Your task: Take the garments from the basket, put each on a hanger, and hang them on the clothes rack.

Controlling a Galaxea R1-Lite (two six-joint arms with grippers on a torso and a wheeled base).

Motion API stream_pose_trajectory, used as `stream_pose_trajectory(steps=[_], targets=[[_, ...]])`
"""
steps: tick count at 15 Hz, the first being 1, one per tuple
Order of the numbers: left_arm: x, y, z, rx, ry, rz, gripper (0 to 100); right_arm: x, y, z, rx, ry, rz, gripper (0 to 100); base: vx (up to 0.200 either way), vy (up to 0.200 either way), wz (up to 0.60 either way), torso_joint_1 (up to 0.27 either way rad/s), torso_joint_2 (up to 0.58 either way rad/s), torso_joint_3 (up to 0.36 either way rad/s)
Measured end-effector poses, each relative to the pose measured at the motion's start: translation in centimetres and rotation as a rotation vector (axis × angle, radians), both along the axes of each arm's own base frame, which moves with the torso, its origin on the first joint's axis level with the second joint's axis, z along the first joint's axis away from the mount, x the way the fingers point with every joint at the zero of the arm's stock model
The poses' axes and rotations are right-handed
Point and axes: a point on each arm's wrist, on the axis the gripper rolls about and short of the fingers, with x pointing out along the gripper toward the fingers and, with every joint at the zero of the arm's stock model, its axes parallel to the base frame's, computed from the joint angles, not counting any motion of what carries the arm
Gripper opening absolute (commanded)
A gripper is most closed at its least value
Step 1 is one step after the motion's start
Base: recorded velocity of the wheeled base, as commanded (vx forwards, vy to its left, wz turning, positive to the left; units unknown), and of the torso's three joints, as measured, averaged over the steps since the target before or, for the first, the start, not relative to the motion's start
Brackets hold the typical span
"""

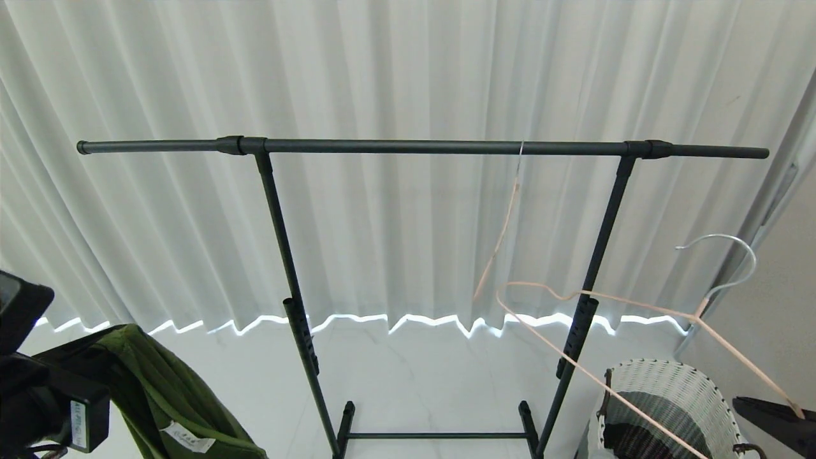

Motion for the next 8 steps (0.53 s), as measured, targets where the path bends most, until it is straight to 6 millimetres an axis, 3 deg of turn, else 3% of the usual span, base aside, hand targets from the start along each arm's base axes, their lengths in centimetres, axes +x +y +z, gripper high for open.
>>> stream_pose_trajectory(steps=[4, 8], targets=[[1.1, -0.5, 2.7, -0.023, -0.065, -0.023, 0, -2.1, -0.6, 0.7, 0.044, -0.089, 0.140, 0, 0.000, 0.000, 0.00, 0.000, 0.00, 0.000], [3.7, -2.0, 5.2, -0.035, -0.085, -0.057, 0, -1.4, 0.0, 2.4, 0.089, -0.109, 0.225, 0, 0.000, 0.000, 0.00, 0.000, 0.00, 0.000]])
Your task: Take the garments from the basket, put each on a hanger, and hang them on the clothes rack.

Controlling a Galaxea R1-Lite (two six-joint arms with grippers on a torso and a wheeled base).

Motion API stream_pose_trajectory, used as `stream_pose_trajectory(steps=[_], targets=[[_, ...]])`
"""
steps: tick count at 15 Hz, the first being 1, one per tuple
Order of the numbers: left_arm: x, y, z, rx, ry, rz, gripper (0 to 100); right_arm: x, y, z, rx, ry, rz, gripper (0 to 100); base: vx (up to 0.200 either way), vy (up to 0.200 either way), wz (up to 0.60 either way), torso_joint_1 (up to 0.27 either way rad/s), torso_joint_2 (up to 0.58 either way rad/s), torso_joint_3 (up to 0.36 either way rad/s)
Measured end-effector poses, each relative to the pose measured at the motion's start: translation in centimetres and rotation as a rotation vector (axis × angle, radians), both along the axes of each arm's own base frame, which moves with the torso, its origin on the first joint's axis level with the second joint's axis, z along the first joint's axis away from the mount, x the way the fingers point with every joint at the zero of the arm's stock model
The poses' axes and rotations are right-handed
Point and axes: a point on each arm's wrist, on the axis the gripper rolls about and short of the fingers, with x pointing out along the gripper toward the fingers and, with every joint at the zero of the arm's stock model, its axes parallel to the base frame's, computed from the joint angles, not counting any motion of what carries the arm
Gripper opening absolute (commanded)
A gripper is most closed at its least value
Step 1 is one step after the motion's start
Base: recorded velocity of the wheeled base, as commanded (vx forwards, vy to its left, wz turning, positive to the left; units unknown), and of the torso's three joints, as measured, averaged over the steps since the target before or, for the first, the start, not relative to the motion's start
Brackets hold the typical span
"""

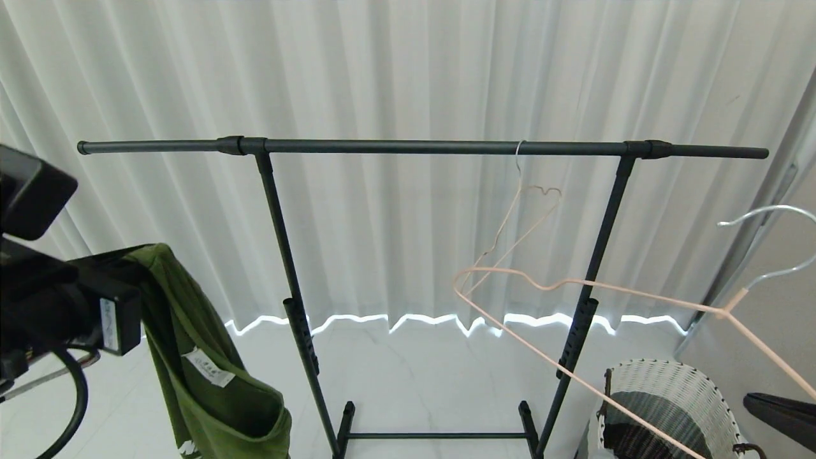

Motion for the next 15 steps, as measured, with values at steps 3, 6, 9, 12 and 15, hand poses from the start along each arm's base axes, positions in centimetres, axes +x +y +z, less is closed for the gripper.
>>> stream_pose_trajectory(steps=[3, 6, 9, 12, 15], targets=[[3.1, -1.9, 2.0, -0.017, -0.009, -0.032, 0, 2.1, 1.6, 1.3, 0.021, -0.021, 0.073, 0, 0.000, 0.000, 0.00, 0.000, 0.00, 0.000], [5.4, -4.8, 2.4, -0.083, 0.019, -0.042, 0, 3.7, 3.7, 1.5, 0.014, -0.008, 0.164, 0, 0.000, 0.000, 0.00, 0.000, 0.00, 0.000], [6.5, -7.6, 2.9, -0.107, 0.020, -0.048, 0, 4.6, 5.4, 1.3, -0.004, 0.027, 0.232, 0, 0.000, 0.000, 0.00, 0.000, 0.00, 0.000], [7.8, -9.1, 3.0, -0.104, 0.025, -0.065, 0, 5.5, 7.1, 1.8, -0.004, 0.028, 0.277, 0, 0.000, 0.000, 0.00, 0.000, 0.00, 0.000], [8.6, -9.7, 2.6, -0.089, 0.038, -0.048, 0, 6.9, 8.4, 2.6, 0.009, 0.044, 0.228, 0, 0.000, 0.000, 0.00, 0.000, 0.00, 0.000]])
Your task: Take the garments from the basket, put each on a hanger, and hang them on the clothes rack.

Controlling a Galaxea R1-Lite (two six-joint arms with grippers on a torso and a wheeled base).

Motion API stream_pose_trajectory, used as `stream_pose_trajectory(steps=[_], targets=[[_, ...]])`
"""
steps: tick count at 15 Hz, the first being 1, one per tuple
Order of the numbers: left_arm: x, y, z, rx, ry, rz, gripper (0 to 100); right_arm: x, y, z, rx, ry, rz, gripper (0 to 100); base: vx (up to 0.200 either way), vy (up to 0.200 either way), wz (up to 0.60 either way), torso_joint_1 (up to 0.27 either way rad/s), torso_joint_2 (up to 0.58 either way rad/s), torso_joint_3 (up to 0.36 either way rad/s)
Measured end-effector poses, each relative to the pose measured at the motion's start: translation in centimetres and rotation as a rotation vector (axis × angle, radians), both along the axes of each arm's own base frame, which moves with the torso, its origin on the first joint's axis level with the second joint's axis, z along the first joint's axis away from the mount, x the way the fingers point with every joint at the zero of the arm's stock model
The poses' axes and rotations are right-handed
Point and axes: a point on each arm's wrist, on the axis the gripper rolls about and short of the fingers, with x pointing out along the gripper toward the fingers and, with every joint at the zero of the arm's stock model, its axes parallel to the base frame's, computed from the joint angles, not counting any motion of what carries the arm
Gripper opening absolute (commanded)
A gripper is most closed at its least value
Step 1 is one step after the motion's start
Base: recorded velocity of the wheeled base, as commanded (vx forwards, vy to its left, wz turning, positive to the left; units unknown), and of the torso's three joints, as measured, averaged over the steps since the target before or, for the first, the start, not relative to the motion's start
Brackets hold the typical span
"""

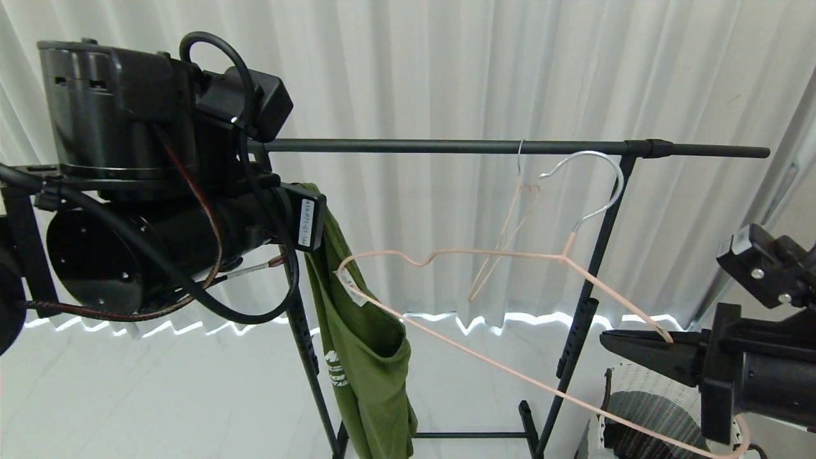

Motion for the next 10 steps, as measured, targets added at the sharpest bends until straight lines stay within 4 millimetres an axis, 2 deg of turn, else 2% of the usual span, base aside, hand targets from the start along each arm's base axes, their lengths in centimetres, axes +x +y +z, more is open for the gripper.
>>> stream_pose_trajectory(steps=[4, 10], targets=[[0.3, -0.2, -0.5, 0.014, 0.012, 0.020, 0, 1.0, 1.7, 1.2, 0.070, 0.009, 0.005, 0, 0.000, 0.000, 0.00, 0.000, 0.00, 0.000], [0.5, -0.2, -0.7, 0.023, 0.013, 0.057, 0, 2.2, 3.4, 1.7, 0.098, 0.010, -0.047, 0, 0.000, 0.000, 0.00, 0.000, 0.00, 0.000]])
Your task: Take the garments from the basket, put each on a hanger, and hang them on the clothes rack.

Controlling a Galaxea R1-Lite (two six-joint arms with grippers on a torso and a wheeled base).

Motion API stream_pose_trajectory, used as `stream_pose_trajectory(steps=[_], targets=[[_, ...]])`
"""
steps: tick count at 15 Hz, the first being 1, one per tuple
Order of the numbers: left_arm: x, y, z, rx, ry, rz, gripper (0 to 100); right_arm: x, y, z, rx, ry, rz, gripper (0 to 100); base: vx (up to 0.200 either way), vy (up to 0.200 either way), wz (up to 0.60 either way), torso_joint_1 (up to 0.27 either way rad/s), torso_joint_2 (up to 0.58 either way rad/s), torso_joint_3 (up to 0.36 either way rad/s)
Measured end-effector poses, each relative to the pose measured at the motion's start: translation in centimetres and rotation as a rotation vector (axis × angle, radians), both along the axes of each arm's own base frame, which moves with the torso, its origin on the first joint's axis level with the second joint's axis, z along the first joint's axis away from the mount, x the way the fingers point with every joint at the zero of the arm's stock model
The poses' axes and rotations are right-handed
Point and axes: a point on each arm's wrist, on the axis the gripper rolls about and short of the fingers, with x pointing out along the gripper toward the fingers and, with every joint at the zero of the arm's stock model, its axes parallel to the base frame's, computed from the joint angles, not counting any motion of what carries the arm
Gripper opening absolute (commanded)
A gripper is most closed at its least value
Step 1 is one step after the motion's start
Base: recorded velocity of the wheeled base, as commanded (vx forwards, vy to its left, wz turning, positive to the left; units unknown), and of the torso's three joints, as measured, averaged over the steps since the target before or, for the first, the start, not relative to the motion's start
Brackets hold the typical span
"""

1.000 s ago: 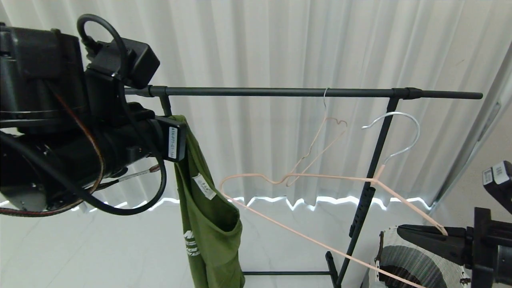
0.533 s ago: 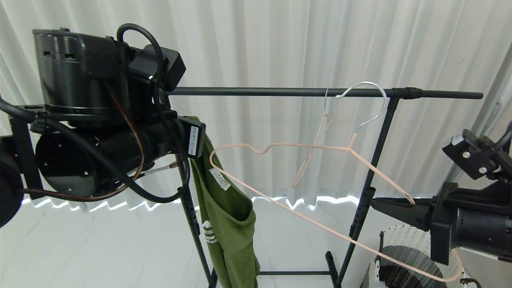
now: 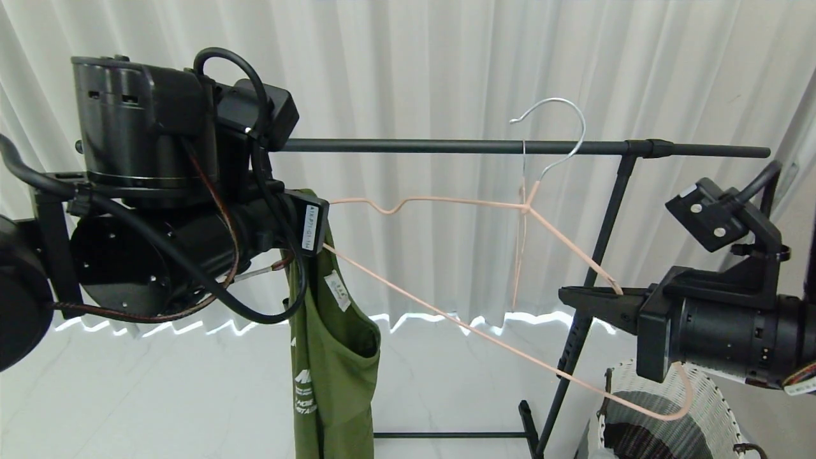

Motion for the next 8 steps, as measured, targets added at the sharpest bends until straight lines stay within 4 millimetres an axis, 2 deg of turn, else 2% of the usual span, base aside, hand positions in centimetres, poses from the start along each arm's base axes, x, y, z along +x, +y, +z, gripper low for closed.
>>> stream_pose_trajectory(steps=[4, 6, 8], targets=[[0.5, -0.1, -0.4, 0.029, -0.003, 0.086, 0, -1.0, 1.4, -0.2, 0.050, 0.083, 0.048, 0, 0.000, 0.000, 0.00, 0.000, 0.00, 0.000], [0.9, -0.3, -0.5, 0.034, 0.002, 0.094, 0, -2.2, 2.4, -0.2, 0.086, 0.142, 0.098, 0, 0.000, 0.000, 0.00, 0.000, 0.00, 0.000], [1.3, -0.6, -0.5, 0.034, 0.002, 0.094, 0, -2.5, 3.0, -0.3, 0.105, 0.174, 0.117, 0, 0.000, 0.000, 0.00, 0.000, 0.00, 0.000]])
